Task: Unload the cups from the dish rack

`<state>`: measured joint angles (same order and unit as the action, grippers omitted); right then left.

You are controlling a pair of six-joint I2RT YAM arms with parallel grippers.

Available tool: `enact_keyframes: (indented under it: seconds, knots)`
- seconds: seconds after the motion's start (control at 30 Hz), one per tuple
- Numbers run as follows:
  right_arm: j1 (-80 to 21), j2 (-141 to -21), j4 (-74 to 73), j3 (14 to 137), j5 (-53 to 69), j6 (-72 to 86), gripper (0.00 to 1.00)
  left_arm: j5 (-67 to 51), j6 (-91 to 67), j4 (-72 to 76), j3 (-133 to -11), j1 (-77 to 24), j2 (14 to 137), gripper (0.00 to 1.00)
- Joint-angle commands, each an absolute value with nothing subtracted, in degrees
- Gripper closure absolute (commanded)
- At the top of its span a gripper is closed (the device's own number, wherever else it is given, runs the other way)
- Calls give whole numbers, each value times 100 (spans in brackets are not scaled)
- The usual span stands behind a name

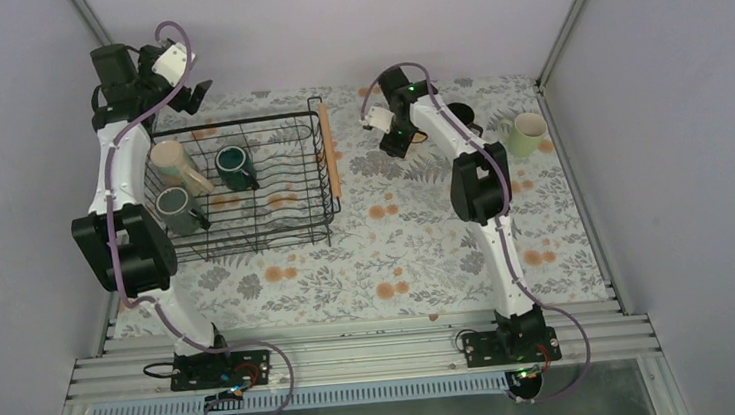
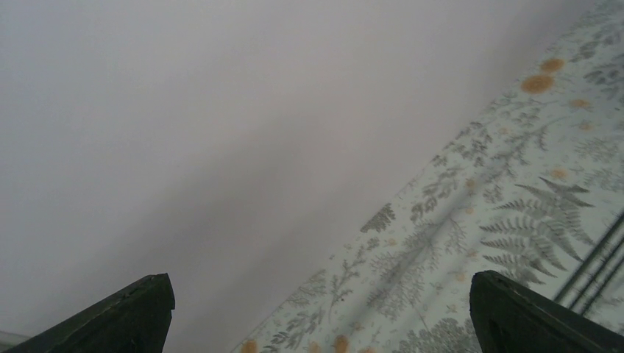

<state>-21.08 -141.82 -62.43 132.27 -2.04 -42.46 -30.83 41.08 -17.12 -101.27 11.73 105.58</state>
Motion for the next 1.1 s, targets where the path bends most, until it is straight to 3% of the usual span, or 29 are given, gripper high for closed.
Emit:
enact_keyframes:
  seconds: [0.0,0.17,0.53,0.87,1.07]
  knots:
    - [-2125,-14054,-5891,13307,-515,-4172,27,-3561,4639,-2380,-10370,1268,10437,0]
    - [-2127,-13741,-5621,13444,-613,-4112,1,-3908,5714,-3308,-10538,1395,10270,0]
    - [-2136,-12643,-5699,13157,-130,-4131,0,-4409,9129,-6791,-11193,1647,9988,0]
    - [-2371,-11552,-6478,12900,1236,-4362,0,-3784,10270,-7114,-10147,1393,9515,8]
    - [-2475,-11430,-6682,12823,1661,-4396,0,-3126,10166,-6364,-9246,729,9326,10]
